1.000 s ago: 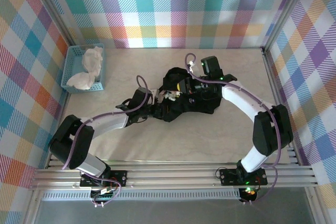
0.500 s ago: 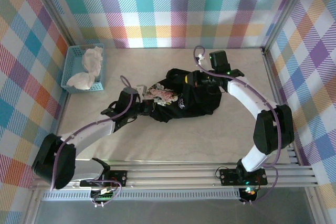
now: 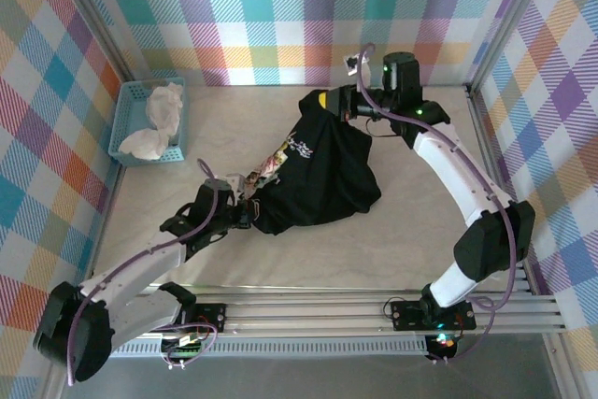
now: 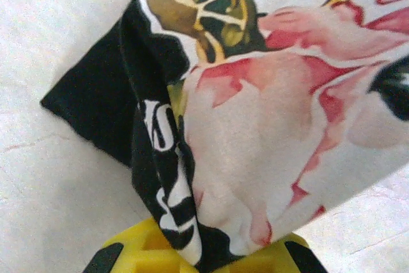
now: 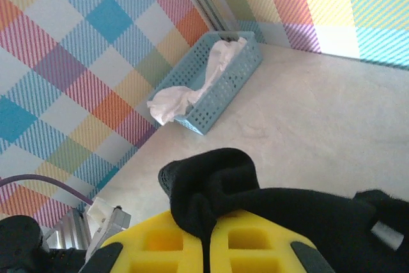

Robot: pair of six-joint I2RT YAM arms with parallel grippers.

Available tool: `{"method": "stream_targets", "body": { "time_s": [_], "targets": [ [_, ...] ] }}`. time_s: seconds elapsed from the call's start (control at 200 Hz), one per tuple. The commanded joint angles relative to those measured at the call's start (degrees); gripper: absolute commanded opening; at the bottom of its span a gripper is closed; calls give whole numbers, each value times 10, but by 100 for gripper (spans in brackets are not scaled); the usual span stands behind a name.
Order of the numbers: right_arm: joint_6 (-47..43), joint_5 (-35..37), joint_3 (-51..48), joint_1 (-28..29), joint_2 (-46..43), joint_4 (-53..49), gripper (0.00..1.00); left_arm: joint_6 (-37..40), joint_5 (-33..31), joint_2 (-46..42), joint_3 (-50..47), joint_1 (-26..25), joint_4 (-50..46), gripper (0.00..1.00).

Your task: Fold the inside-out t-shirt

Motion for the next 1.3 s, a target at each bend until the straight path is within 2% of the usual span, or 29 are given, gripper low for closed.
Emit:
{"method": "stream_targets", "body": {
  "time_s": [0.0,0.12,0.21,0.295,0.345,0.43,0.505,0.62,0.71,0.795,0.875,0.93,0.99,1.04,1.085,1.16,1.295],
  "targets": [
    [7,-23,41,-6,-29,35,0,25,-26,-60,37,1,-57,0],
    [0,-19,50,-6,-36,32,0,25,-24,-116,72,1,-41,0],
    [-13,-1,69,-6,-35,12,0,31,-59,-139,112,2,-36,0],
    [-24,25,78,-6,-31,-9,0,47,-98,-141,159,1,-34,0],
    [-31,50,85,-11,-30,-25,0,57,-93,-130,191,2,-31,0],
    [-47,97,92,-24,-35,-56,0,65,-36,-90,255,-1,-29,0],
    [-63,147,88,-35,-47,-84,0,67,22,-45,298,-13,-27,5],
    [-96,232,65,-40,-61,-121,0,74,55,35,331,-33,-43,10],
    [-107,283,30,-50,-55,-133,0,76,41,103,336,-33,-39,14],
    [-104,313,7,-75,-17,-140,0,90,1,184,363,-32,-48,17],
    [-97,324,17,-101,44,-154,0,96,-48,255,404,-24,-88,30],
    [-100,351,35,-107,86,-169,7,99,-68,274,414,-20,-96,39],
    [-103,363,47,-107,111,-183,20,101,-73,259,401,-19,-94,48],
    [-98,350,29,-104,106,-173,35,99,-69,229,371,-19,-91,56],
    [-97,347,-7,-95,88,-151,43,95,-59,200,332,-20,-90,66],
    [-94,348,-69,-70,51,-128,49,83,-25,156,256,-33,-83,74],
    [-84,306,-190,6,-24,-83,56,71,-26,134,154,-75,-72,75]
  ]
}}
